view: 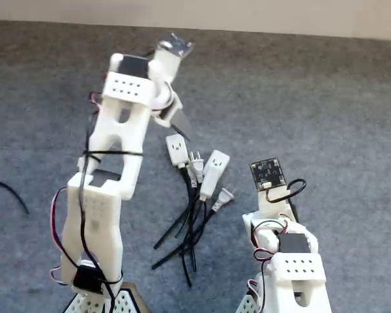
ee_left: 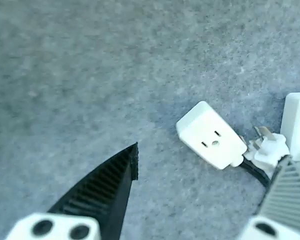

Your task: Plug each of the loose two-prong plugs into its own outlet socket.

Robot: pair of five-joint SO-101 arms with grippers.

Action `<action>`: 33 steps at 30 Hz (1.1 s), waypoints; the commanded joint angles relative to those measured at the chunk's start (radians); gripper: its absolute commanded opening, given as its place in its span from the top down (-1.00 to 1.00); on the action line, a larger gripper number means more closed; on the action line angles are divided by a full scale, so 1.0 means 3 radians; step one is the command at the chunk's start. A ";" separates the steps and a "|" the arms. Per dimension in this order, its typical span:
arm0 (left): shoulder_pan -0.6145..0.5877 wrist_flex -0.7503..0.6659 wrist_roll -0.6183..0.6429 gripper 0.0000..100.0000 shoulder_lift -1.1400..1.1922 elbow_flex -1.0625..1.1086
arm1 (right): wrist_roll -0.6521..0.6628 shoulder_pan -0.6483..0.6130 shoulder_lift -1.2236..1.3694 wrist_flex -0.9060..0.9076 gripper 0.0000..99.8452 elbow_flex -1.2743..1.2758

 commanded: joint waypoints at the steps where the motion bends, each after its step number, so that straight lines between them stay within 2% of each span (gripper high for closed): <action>1: 0.0263 -0.0061 0.0051 0.19 0.0146 -0.0018 | 0.0020 -0.0038 -0.0049 -0.0049 0.44 -0.0013; 8: 0.0565 -0.0005 0.0087 0.23 0.0381 -0.0023 | 0.0020 -0.0038 -0.0049 -0.0049 0.44 -0.0013; 13: 0.0770 0.0471 0.0199 0.31 0.0018 -0.0182 | 0.0020 -0.0038 -0.0043 -0.0054 0.44 -0.0013; 20: 0.0892 0.0455 0.0199 0.31 -0.0708 0.0453 | 0.0020 -0.0038 -0.0043 -0.0059 0.44 -0.0013; 25: 0.1169 0.0455 0.0194 0.31 -0.0867 0.1031 | 0.0020 -0.0038 -0.0043 -0.0064 0.44 -0.0013; 29: 0.1378 0.0194 0.0189 0.31 -0.0877 0.1435 | 0.0020 -0.0038 -0.0043 -0.0064 0.44 -0.0008; 33: 0.1358 -0.0123 0.0189 0.31 -0.0867 0.1670 | 0.0020 -0.0038 -0.0043 -0.0064 0.44 -0.0008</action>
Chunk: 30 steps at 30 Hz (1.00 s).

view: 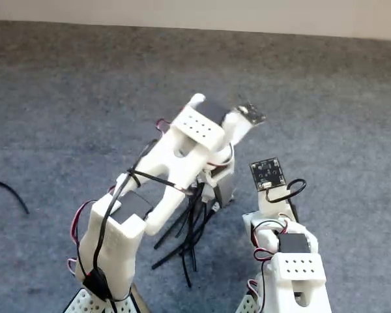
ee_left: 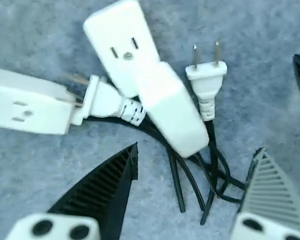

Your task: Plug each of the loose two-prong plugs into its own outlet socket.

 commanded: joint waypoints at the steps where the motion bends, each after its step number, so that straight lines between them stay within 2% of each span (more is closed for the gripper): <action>1: -0.0059 -0.0322 0.0015 0.31 -0.0176 0.0243 | 0.0020 -0.0038 -0.0043 -0.0064 0.44 -0.0008; 7: -0.0514 -0.0619 -0.0005 0.35 -0.0176 0.0494 | 0.0020 -0.0049 -0.0043 -0.0064 0.44 -0.0008; 13: -0.0606 -0.0650 -0.0317 0.74 -0.0182 0.0494 | 0.0026 -0.0146 -0.0054 -0.0064 0.44 0.0049; 15: -0.0596 -0.0650 -0.0322 0.72 -0.0182 0.0499 | 0.0026 -0.0146 -0.0054 -0.0064 0.44 0.0059; 19: -0.0611 -0.0731 -0.0327 0.53 -0.0171 0.0529 | 0.0026 -0.0146 -0.0054 -0.0064 0.44 0.0059; 21: -0.0627 -0.0829 -0.0332 0.57 -0.0171 0.0580 | 0.0026 -0.0146 -0.0054 -0.0064 0.44 0.0059; 23: -0.0627 -0.0834 -0.0409 0.73 -0.0171 0.0591 | 0.0026 -0.0146 -0.0054 -0.0064 0.44 0.0064; 26: -0.0637 -0.0614 -0.0614 0.94 -0.0212 0.0453 | 0.0031 -0.0146 -0.0054 -0.0064 0.44 0.0064; 30: -0.0780 -0.0026 -0.0706 0.95 -0.0207 -0.0141 | 0.0031 -0.0146 -0.0054 -0.0064 0.44 0.0069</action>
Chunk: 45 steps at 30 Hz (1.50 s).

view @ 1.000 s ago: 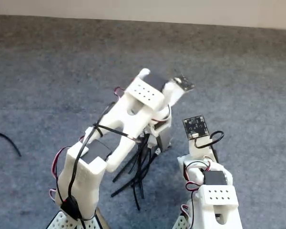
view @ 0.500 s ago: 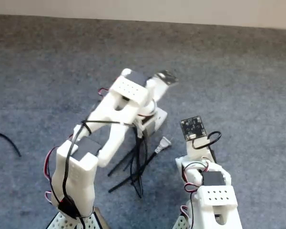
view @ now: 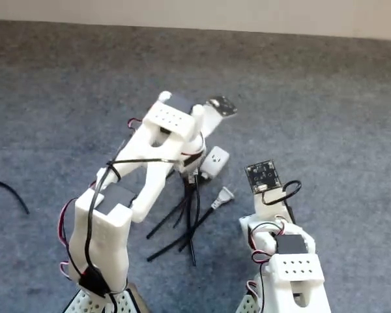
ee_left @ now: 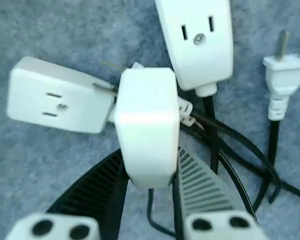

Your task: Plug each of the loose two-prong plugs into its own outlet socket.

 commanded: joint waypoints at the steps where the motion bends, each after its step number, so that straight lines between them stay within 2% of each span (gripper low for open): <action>1: -0.0228 0.0619 -0.0082 0.95 -0.0161 -0.0754 | 0.0031 -0.0033 -0.0049 -0.0049 0.44 -0.0008; 4: -0.0473 0.0885 -0.0205 0.95 -0.0176 -0.1174 | 0.0031 -0.0033 -0.0049 -0.0054 0.44 -0.0008; 8: -0.0821 0.0880 -0.0767 0.95 -0.0396 -0.0903 | 0.0031 -0.0033 -0.0049 -0.0054 0.44 -0.0003; 12: -0.1082 0.0875 -0.1468 0.95 -0.0724 -0.0074 | 0.0036 -0.0033 -0.0049 -0.0054 0.44 -0.0003; 15: -0.1184 0.0875 -0.1642 0.95 -0.1184 0.0637 | 0.0036 -0.0033 -0.0049 -0.0054 0.44 -0.0003; 21: -0.1143 0.0823 -0.2726 0.95 -0.2268 0.2442 | 0.0036 -0.0033 -0.0049 -0.0054 0.44 -0.0003; 24: -0.1143 0.0532 -0.3053 0.95 -0.2493 0.3261 | 0.0036 -0.0033 -0.0049 -0.0054 0.44 -0.0003; 26: -0.1148 0.0220 -0.3130 0.94 -0.2504 0.3598 | 0.0036 -0.0033 -0.0049 -0.0054 0.44 -0.0003; 28: -0.1220 -0.0051 -0.3033 0.91 -0.2504 0.3695 | 0.0036 -0.0033 -0.0049 -0.0054 0.44 -0.0003; 33: -0.1588 -0.0455 -0.2885 0.55 -0.2509 0.3470 | 0.0036 -0.0033 -0.0049 -0.0054 0.44 -0.0003; 39: -0.2094 -0.0491 -0.2895 0.49 -0.2504 0.2928 | 0.0036 -0.0033 -0.0049 -0.0054 0.44 -0.0003; 45: -0.2186 -0.0455 -0.2879 0.49 -0.2534 0.2872 | 0.0036 -0.0033 -0.0049 -0.0054 0.44 -0.0003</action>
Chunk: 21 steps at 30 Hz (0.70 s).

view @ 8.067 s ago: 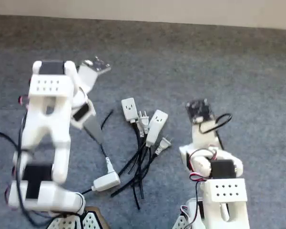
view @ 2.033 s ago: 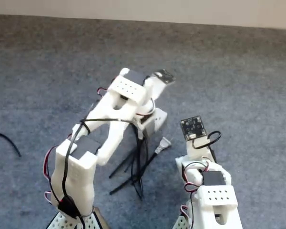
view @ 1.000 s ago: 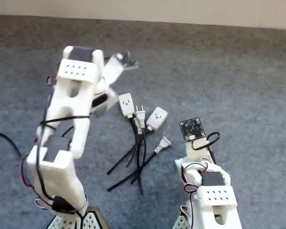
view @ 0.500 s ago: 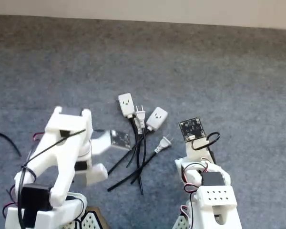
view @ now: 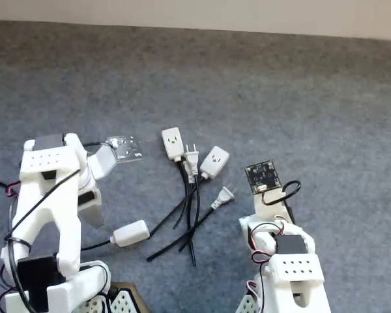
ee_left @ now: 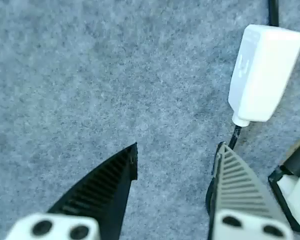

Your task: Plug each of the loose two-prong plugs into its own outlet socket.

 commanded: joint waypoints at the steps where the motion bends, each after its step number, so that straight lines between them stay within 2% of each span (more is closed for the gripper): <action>1: 0.0008 0.0118 0.0102 0.49 -0.0125 -0.0100 | 0.0036 -0.0033 -0.0049 -0.0054 0.44 -0.0013; 4: 0.0269 0.0425 0.0338 0.49 -0.0125 -0.0084 | 0.0036 -0.0033 -0.0049 -0.0054 0.44 -0.0013; 6: 0.0483 0.0471 0.0552 0.49 -0.0130 -0.0090 | 0.0036 -0.0033 -0.0049 -0.0054 0.44 -0.0008; 13: 0.1071 -0.0056 0.1626 0.49 -0.0130 -0.0090 | 0.0036 -0.0033 -0.0049 -0.0054 0.44 -0.0008; 17: 0.1358 -0.0077 0.1790 0.49 -0.0125 0.0033 | 0.0036 -0.0033 -0.0049 -0.0054 0.44 -0.0008; 21: 0.1383 -0.0327 0.1780 0.49 -0.0100 0.0371 | 0.0036 -0.0033 -0.0049 -0.0054 0.44 -0.0008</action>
